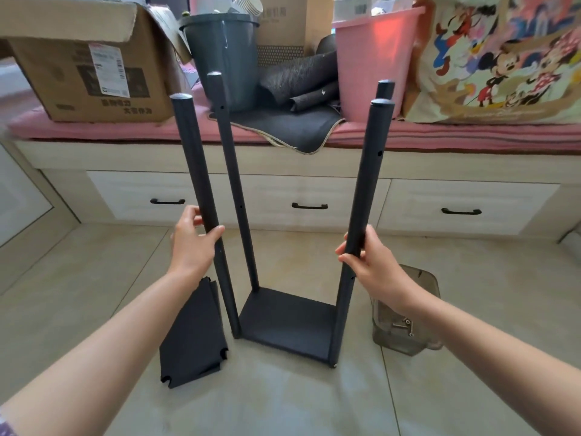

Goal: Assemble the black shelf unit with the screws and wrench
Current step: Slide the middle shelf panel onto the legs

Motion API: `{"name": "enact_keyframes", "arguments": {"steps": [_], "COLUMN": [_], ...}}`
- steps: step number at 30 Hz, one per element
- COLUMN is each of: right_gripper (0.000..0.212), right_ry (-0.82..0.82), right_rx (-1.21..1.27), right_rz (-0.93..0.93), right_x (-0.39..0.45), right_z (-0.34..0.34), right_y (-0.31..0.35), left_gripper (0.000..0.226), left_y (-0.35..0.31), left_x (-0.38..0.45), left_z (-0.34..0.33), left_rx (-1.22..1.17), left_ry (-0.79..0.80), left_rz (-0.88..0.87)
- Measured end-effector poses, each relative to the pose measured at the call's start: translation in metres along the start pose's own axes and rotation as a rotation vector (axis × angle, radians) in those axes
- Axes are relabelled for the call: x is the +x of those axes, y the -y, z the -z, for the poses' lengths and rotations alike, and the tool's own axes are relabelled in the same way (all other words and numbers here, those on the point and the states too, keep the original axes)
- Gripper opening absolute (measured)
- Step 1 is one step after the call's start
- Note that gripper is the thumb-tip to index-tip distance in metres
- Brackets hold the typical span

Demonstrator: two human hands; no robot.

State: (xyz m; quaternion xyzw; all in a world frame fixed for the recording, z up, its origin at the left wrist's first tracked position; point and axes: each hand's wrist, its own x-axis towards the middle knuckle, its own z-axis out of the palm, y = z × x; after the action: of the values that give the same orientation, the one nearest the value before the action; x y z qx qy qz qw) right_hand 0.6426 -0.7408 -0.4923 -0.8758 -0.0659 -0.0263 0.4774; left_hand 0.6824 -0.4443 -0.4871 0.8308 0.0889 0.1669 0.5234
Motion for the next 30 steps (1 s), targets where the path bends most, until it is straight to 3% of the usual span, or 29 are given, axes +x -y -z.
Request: {"name": "enact_keyframes", "arguments": {"steps": [13,30], "right_gripper": [0.025,0.023], "right_ry": [-0.13,-0.217], "right_rx": [0.019,0.006], "right_rz": [-0.022,0.008], "right_x": [-0.015,-0.028], "right_z": [0.032,0.036], "right_y": [-0.02,-0.033], "left_gripper": [0.027,0.025], "left_y": [-0.017,-0.012], "left_x": [-0.098,-0.105], "left_z": [0.004,-0.007], "left_rx": [0.081,0.075], "left_ry": [-0.014,-0.08], "left_rz": [-0.032,-0.009]}}
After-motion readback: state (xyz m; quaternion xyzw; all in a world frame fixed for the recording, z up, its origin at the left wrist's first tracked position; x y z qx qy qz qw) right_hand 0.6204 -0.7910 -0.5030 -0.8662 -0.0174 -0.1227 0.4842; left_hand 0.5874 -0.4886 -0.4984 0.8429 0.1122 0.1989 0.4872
